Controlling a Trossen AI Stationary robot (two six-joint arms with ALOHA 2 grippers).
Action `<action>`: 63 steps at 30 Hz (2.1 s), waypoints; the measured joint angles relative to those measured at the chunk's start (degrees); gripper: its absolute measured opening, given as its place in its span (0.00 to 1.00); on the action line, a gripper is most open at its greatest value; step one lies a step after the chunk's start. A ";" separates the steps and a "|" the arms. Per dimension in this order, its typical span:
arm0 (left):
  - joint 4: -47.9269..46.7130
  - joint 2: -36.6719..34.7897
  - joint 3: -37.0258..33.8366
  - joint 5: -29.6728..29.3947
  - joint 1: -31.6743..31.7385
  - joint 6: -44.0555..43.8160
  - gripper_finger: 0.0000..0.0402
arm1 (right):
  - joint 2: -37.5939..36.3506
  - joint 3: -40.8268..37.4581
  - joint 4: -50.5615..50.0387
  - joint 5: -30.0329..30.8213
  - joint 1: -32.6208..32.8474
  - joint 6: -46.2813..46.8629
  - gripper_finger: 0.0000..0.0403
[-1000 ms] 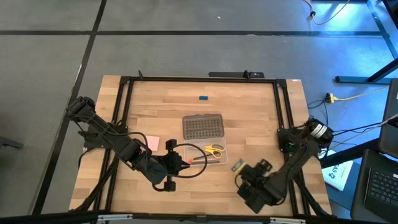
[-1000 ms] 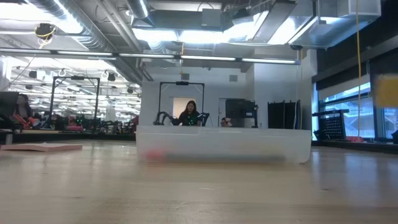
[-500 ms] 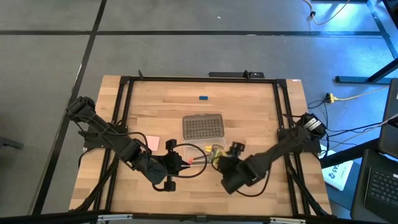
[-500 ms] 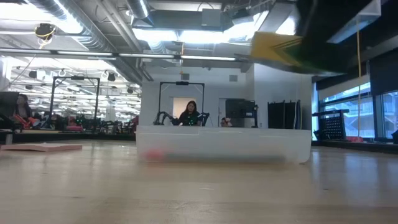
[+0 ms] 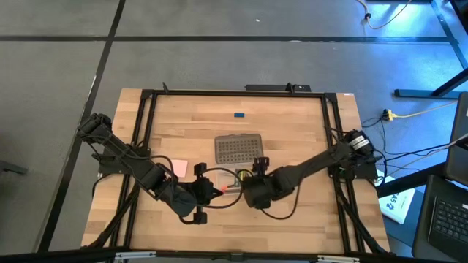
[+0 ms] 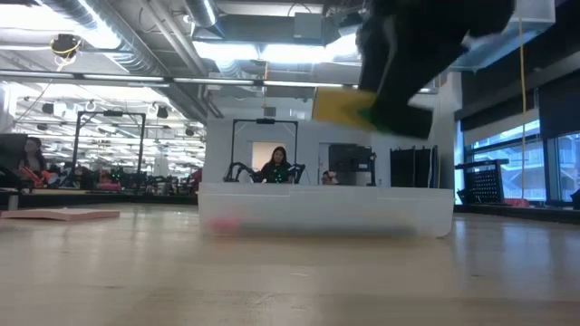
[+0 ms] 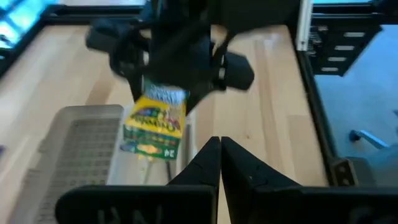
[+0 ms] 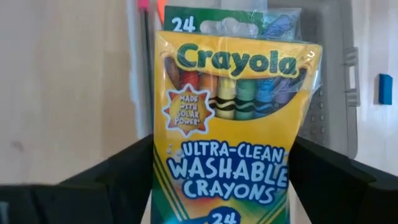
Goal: Pack school essentials
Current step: Put the yellow crayon box into the black supply box
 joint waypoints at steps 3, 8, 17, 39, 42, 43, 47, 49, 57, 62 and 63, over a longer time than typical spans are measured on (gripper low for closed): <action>-1.09 0.00 0.00 -2.81 0.00 -0.13 0.00 | 1.63 -0.04 0.37 -1.73 -1.58 -1.71 0.81; -4.61 -0.54 0.00 -6.15 0.00 -0.81 0.01 | 4.44 -0.06 1.25 -6.08 -3.44 -4.48 0.81; -14.86 -2.87 0.00 -7.05 0.02 -9.64 0.05 | 4.79 -0.11 1.61 -6.02 -6.20 -6.36 0.81; -18.76 -2.91 0.00 -11.38 0.02 -10.08 0.01 | 5.56 -0.09 2.26 -12.17 -8.26 -10.27 0.81; -18.74 -2.91 0.00 -11.38 0.02 -10.08 0.00 | 5.54 -0.09 2.65 -12.14 -8.26 -11.25 0.81; -18.76 -2.91 0.00 -11.38 0.02 -10.08 0.00 | 5.54 -0.09 2.64 -12.12 -8.26 -11.55 0.81; -18.74 -2.91 0.00 -11.38 0.02 -10.08 0.01 | 5.56 -0.09 2.50 -12.12 -8.26 -11.80 0.81; -18.74 -2.91 0.00 -11.38 0.02 -10.07 0.02 | 5.53 -0.09 2.48 -12.13 -8.26 -11.76 0.81; -18.74 -2.89 0.00 -11.38 0.02 -10.05 0.05 | 5.53 -0.09 2.47 -12.14 -8.26 -11.88 0.81; -18.72 -2.89 0.00 -11.38 0.02 -10.05 0.05 | 5.53 -0.09 2.46 -12.14 -8.26 -11.77 0.81; -18.71 -2.89 0.00 -11.38 0.02 -10.05 0.05 | 5.53 -0.09 2.45 -12.14 -8.26 -11.80 0.81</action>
